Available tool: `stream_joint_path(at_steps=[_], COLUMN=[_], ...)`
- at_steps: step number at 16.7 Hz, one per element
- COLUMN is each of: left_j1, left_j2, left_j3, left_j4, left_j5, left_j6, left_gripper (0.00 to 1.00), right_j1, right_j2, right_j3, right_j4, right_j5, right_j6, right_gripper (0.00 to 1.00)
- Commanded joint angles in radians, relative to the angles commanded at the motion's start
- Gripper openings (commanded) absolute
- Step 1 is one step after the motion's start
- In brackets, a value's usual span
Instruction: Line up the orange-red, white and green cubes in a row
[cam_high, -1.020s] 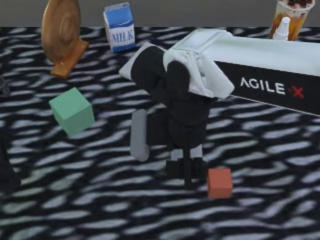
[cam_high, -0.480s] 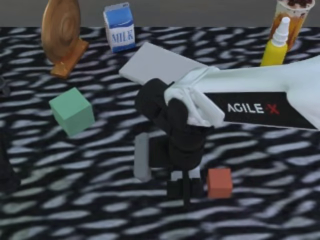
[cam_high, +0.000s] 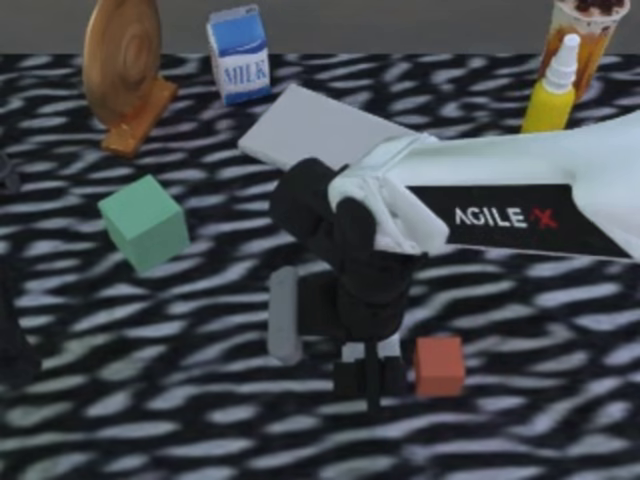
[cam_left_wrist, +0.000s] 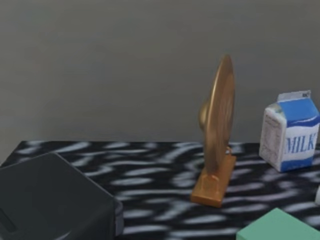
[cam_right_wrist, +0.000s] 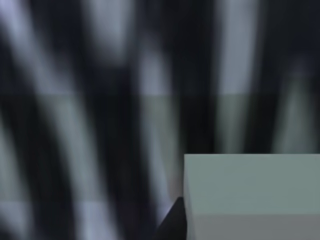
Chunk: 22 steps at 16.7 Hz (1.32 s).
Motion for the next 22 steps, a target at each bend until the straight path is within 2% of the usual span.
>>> stream_joint_path(at_steps=[7, 17, 22], left_j1=[0.0, 0.0, 0.0], left_j2=[0.0, 0.0, 0.0], left_j3=[0.0, 0.0, 0.0], left_j4=[0.0, 0.0, 0.0], left_j5=[0.0, 0.0, 0.0], left_j6=[0.0, 0.0, 0.0], left_gripper=[1.0, 1.0, 1.0], right_j1=[0.0, -0.001, 0.005], right_j2=[0.0, -0.002, -0.048], right_j3=[0.0, 0.003, 0.084], right_j4=[0.0, -0.004, -0.137], right_j5=[0.0, 0.0, 0.002], right_j6=[0.0, 0.0, -0.004], right_gripper=[0.98, 1.0, 1.0])
